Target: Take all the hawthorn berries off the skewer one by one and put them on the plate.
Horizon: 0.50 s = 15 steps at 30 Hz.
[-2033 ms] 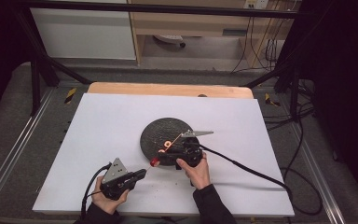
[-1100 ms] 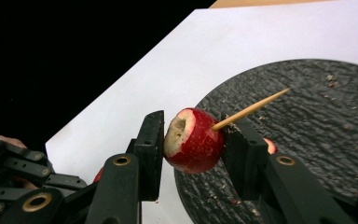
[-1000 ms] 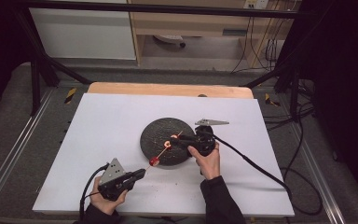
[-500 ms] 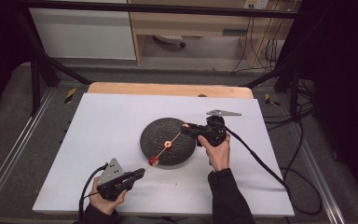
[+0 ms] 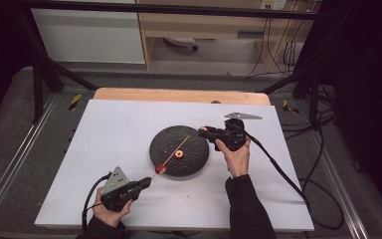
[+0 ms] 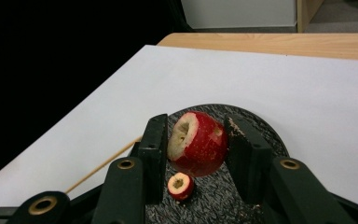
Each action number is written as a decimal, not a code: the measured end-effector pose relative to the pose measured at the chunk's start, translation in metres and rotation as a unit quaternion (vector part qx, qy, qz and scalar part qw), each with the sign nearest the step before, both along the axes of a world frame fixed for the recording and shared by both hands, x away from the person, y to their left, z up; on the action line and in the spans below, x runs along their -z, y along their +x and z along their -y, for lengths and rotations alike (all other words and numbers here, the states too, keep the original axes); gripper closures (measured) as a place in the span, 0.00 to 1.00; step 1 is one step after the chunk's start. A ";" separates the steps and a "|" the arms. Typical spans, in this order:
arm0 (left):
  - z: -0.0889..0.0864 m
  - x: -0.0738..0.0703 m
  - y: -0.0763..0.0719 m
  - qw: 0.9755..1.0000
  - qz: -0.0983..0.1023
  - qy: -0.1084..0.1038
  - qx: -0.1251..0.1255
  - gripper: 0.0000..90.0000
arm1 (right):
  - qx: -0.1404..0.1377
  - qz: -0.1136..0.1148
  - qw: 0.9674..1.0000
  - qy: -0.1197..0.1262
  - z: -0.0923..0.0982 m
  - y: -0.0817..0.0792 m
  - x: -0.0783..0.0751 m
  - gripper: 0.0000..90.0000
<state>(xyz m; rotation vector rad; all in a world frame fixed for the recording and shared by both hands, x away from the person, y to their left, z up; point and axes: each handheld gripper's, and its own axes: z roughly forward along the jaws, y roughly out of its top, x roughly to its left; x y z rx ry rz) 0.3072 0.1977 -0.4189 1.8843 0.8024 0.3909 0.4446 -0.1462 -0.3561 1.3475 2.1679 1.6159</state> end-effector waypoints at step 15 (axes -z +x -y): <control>-0.001 0.001 0.001 1.000 -0.003 0.002 -0.004 0.98 | -0.016 -0.034 0.999 -0.039 -0.026 0.008 0.047 0.69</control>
